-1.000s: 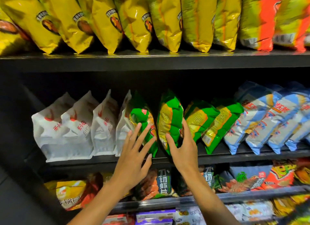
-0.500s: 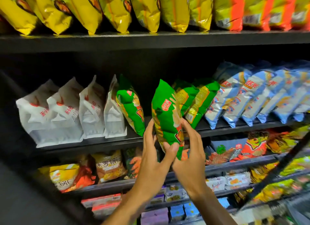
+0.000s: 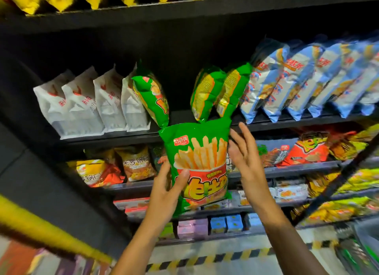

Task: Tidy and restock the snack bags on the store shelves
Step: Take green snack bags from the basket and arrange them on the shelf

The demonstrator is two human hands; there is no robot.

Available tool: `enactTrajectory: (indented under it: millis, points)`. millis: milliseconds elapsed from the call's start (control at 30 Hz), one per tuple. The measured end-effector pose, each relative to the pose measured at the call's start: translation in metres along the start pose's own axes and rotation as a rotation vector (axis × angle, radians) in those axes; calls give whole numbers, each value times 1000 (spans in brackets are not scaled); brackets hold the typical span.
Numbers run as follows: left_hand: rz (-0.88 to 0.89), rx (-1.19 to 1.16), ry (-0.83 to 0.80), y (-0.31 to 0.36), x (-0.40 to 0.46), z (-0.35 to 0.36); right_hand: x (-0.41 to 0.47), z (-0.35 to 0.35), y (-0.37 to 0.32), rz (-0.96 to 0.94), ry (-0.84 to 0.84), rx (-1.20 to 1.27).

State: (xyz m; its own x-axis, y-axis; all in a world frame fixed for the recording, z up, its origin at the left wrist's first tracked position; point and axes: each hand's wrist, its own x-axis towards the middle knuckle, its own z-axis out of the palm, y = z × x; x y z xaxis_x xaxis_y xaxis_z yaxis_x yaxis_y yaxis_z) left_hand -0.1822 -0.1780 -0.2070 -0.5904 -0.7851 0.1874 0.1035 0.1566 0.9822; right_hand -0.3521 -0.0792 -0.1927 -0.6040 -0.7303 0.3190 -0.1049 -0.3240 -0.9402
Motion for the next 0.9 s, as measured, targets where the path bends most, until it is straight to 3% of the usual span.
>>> enactTrajectory:
  millis: [100,233,567,700,900]
  points:
    - [-67,-16,-101,-2,-18,3,-7,-2,-2,149,-74,83]
    - [-177,-74,-175,-10,-31,4,-25,-8,9,119,56,72]
    - [-99,-135,75,-3,-38,20,-58,-2,30,128,11,92]
    - [-132,-173,89,-16,-46,16,-68,-9,32,111,-48,207]
    - [-109,-160,46,-18,-57,6,-78,-7,34,47,56,136]
